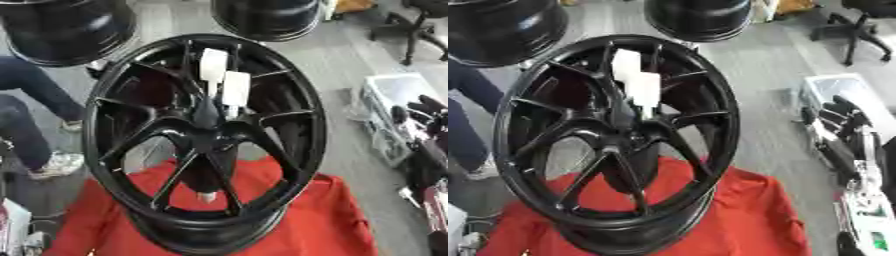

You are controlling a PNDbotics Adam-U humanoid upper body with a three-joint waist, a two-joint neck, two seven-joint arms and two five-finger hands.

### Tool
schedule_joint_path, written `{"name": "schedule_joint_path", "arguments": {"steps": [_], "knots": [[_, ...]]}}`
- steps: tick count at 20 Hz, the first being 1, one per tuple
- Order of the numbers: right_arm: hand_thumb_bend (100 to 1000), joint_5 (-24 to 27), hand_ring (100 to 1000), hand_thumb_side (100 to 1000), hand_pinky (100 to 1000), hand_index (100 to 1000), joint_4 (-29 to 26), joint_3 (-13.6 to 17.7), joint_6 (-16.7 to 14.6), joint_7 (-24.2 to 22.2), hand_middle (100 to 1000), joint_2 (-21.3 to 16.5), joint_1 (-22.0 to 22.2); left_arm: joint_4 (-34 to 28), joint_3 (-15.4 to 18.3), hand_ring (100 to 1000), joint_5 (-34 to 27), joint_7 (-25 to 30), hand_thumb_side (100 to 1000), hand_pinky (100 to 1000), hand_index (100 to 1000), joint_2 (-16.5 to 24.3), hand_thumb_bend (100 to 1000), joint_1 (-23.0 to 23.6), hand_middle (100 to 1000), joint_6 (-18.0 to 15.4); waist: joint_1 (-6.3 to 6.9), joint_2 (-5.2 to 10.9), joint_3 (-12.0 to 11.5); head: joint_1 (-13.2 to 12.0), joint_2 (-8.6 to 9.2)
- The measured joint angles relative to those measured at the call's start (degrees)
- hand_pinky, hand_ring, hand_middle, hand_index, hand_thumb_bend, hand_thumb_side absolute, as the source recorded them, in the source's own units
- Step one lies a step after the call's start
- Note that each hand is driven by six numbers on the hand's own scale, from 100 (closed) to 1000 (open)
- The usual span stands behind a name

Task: Pull the pin out of the wheel hub.

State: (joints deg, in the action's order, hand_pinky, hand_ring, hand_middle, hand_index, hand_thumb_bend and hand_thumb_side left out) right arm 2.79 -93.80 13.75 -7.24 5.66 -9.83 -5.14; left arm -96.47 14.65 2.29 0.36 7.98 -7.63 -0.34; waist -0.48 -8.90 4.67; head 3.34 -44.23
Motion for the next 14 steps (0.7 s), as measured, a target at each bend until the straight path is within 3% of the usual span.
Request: {"name": "schedule_joint_path", "arguments": {"steps": [7,14], "knots": [[576,-0.1,794,389,819,836,-0.4,0.0,-0.4,0.1,734,-4.3,-2.1,0.0,0.0,976,0.0,0.1,837,689,696,0.0,274,0.1,781,-0.1,-0.13,0.22,-0.3,0.1,0.00],[587,-0.1,816,399,826,860,-1.1,-1.1,-1.5,-0.8,762,-13.7,-6.6,0.0,-0.1,977,0.0,0.3,836,689,696,0.0,274,0.2,781,0.0,-0.39,0.37,-0.6,0.1,0.00]]}}
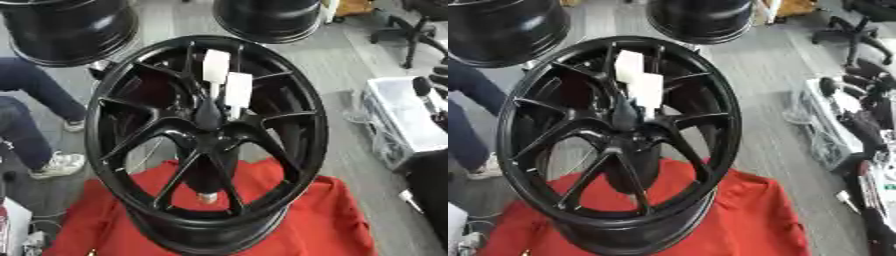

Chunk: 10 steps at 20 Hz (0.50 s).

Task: Pull the pin out of the wheel hub.

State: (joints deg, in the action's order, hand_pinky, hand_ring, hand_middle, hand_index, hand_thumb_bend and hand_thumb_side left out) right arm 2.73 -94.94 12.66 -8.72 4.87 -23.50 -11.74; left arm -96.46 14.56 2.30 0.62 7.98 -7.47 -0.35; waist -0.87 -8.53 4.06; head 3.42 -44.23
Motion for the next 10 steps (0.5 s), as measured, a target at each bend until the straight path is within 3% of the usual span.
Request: {"name": "schedule_joint_path", "arguments": {"steps": [5,10], "knots": [[616,0.3,858,393,841,895,-0.3,-3.5,-1.9,-4.2,815,-10.3,-5.2,0.0,-0.3,977,0.0,0.3,836,689,696,0.0,275,0.2,781,0.0,-0.41,0.14,-0.6,0.0,0.00],[636,4.0,880,371,848,914,0.4,-9.5,-4.2,-12.4,848,-20.8,-11.8,0.0,-0.6,978,0.2,0.6,837,689,696,0.0,274,0.4,781,0.1,-0.82,0.26,-1.0,0.0,0.00]]}}
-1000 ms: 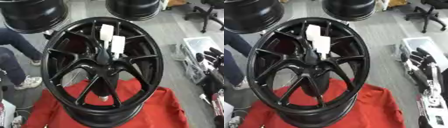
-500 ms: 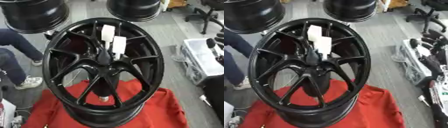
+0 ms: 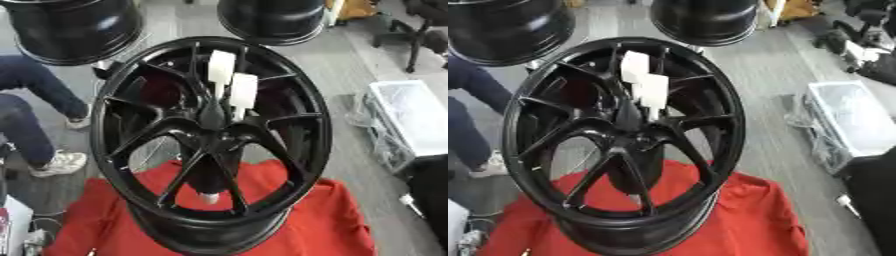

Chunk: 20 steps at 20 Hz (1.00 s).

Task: Pull the pin out of the wheel hub.

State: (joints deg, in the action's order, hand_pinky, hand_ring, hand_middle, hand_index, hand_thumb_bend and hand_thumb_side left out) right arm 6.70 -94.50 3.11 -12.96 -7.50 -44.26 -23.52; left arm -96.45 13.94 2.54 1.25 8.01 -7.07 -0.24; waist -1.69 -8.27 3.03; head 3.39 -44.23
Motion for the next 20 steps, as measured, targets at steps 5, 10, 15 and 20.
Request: {"name": "schedule_joint_path", "arguments": {"steps": [5,10,15,20], "knots": [[657,7.7,898,344,858,934,3.2,-7.4,-0.3,-9.8,878,-6.0,-8.0,0.0,-0.3,978,0.1,0.4,837,689,696,0.0,273,0.0,781,0.0,-0.27,0.10,-0.3,0.0,0.00],[660,10.7,901,325,863,938,6.0,-13.8,0.5,-19.1,884,-6.8,-15.5,0.0,-0.4,978,0.2,0.6,838,689,696,0.1,273,0.2,781,0.0,-0.52,0.23,-0.6,0.1,0.00],[664,10.7,901,310,864,940,9.8,-18.2,1.5,-26.0,882,-3.1,-21.2,0.0,-0.7,979,0.2,0.9,839,689,696,0.1,272,0.3,781,0.0,-0.55,0.29,-0.6,0.2,0.00],[668,9.1,904,301,868,945,14.8,-21.0,1.8,-30.9,882,2.5,-25.0,0.0,-0.8,979,0.3,1.1,839,689,696,0.1,270,0.4,782,0.0,-0.11,0.30,-1.1,0.6,0.00]]}}
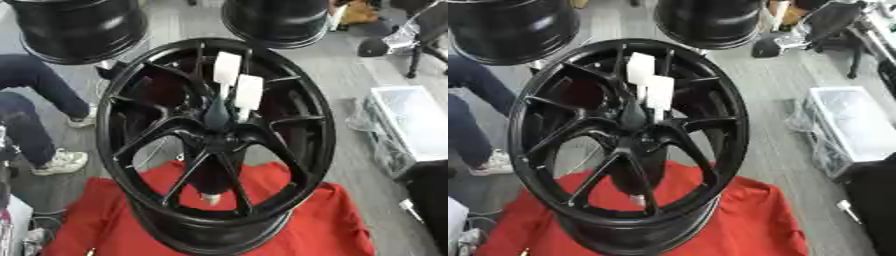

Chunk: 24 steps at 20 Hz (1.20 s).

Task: Pull the pin out of the wheel hub.

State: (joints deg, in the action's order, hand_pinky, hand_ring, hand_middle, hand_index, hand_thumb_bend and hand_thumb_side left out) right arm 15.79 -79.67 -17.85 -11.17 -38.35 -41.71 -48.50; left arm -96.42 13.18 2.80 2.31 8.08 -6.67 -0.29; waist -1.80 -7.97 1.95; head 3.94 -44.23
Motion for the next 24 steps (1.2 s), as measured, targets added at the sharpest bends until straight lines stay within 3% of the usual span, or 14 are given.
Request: {"name": "schedule_joint_path", "arguments": {"steps": [13,24], "knots": [[678,-5.9,896,305,866,947,8.9,-1.2,-1.6,-5.4,854,11.2,-3.6,0.0,-0.4,979,0.0,0.4,840,688,695,-0.1,267,0.0,781,0.1,0.41,0.00,-0.6,1.1,0.00],[679,-11.2,864,321,850,919,13.5,-1.2,-2.9,-4.4,799,15.9,-4.1,0.0,-0.6,979,0.0,0.3,841,688,695,-0.1,265,0.0,779,0.1,0.59,0.00,-0.8,1.5,0.00]]}}
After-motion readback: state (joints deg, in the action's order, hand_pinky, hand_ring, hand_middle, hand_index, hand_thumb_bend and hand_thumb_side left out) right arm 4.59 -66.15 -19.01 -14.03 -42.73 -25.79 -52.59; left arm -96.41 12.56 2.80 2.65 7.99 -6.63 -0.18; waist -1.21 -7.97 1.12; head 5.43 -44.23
